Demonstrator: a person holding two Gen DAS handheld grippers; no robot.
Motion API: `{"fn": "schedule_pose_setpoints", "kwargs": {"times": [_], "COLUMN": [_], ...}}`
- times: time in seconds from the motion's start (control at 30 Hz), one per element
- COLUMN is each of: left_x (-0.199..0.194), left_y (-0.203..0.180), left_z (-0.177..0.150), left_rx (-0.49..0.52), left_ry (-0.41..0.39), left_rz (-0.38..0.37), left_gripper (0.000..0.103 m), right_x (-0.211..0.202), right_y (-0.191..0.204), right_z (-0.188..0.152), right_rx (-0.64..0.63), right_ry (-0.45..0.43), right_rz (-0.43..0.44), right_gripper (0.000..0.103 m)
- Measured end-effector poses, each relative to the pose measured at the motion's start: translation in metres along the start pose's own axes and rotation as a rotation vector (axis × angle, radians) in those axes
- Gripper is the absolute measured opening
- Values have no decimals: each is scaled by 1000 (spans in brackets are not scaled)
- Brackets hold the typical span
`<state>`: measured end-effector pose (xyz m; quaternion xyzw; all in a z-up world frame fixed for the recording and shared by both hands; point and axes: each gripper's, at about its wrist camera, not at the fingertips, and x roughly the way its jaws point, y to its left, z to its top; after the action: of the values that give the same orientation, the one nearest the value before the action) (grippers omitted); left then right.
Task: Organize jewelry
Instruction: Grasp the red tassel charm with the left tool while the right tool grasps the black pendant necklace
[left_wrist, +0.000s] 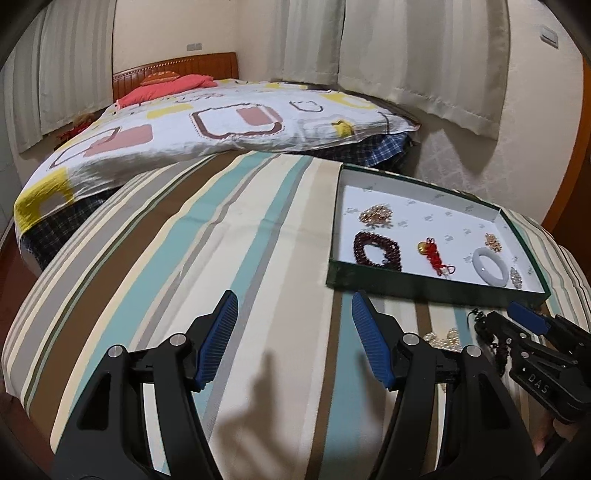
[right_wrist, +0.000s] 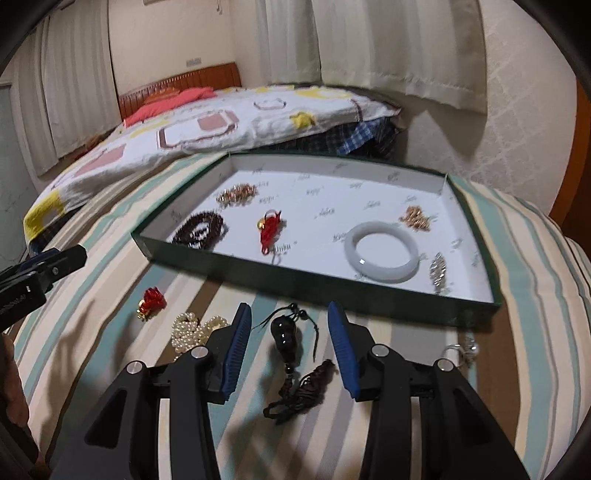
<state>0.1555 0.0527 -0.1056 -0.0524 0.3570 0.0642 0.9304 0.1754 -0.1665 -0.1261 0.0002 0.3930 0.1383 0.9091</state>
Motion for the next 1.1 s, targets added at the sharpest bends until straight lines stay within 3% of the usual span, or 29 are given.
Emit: {"fn": "schedule_pose_setpoints", "kwargs": {"times": [0.23,0.33,0.6,0.8,1.1], "left_x": [7,12,24,36,48], "left_y": [-8,-16,-41,-53,-60], "left_z": [-8,-12,-16,-17,-19], "left_rx": [16,28,66,91,122], "left_ry": [29,47,82,116,161], "left_rz": [-21,-43,-90,-106,-125], "left_gripper": [63,63,62,55,30], "right_x": [15,13,0,-10,-10], "right_y": [-3,-5,-29,-48,-59], "right_z": [-5,-6,-12,-14,-16], "right_rx": [2,-8,38,69,96], "right_ry": [96,99,88,74,71], "right_rz": [3,-3,-19,-42,-42], "right_gripper": [37,18,18,18,18]}}
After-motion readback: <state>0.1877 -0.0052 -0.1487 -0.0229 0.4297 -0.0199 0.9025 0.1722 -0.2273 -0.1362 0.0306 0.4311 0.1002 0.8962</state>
